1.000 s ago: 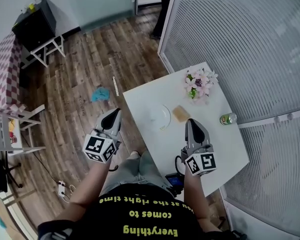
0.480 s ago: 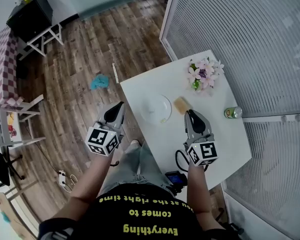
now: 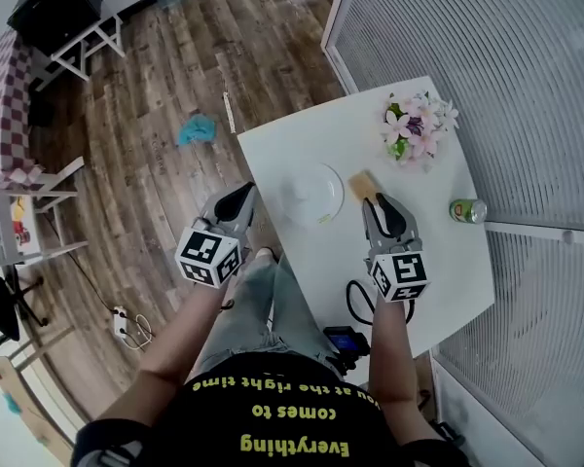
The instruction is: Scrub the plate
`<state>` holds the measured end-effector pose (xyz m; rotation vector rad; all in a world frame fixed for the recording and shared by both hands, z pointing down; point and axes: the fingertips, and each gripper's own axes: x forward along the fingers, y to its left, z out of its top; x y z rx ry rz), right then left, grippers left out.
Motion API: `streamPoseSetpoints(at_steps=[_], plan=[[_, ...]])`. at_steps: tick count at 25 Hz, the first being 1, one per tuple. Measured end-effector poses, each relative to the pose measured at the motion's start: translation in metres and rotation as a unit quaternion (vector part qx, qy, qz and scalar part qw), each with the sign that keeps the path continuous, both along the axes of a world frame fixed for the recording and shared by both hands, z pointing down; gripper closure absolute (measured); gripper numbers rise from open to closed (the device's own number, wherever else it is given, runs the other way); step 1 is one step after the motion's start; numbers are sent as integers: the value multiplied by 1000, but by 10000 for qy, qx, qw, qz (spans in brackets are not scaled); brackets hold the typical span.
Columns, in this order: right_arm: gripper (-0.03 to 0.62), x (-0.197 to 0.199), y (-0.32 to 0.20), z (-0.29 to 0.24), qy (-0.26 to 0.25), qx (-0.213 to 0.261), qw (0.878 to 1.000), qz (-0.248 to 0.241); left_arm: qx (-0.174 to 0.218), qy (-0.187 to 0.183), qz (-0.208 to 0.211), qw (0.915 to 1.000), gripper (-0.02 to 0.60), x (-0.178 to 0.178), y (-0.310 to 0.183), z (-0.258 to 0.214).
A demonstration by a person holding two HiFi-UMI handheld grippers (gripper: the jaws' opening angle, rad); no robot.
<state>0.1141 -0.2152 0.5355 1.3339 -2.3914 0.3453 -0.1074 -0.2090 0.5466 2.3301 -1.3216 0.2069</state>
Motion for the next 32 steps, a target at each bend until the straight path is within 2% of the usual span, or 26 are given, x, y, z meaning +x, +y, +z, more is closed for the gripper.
streamPoseSetpoints(at_steps=[9, 13, 18, 21, 23, 27, 32], plan=[[429, 29, -15, 62, 513, -571, 9970, 76, -605, 111, 253, 9978, 580, 15, 6, 39], [382, 41, -17, 88, 675, -696, 9951, 172, -877, 194, 449, 9949, 579, 28, 10, 59], [361, 42, -20, 107, 721, -755, 9943, 209, -1324, 450, 638, 9881, 504, 41, 14, 80], [362, 39, -25, 111, 861, -759, 9932, 172, -1716, 655, 661, 9808, 471, 46, 15, 92], [386, 36, -30, 112, 921, -758, 9928, 114, -2001, 779, 620, 9747, 467, 49, 15, 101], [501, 24, -30, 117, 1085, -841, 9905, -106, -2462, 924, 534, 9633, 420, 52, 16, 115], [531, 8, -23, 121, 1179, -882, 9885, -342, -2736, 1116, 435, 9544, 393, 56, 16, 120]])
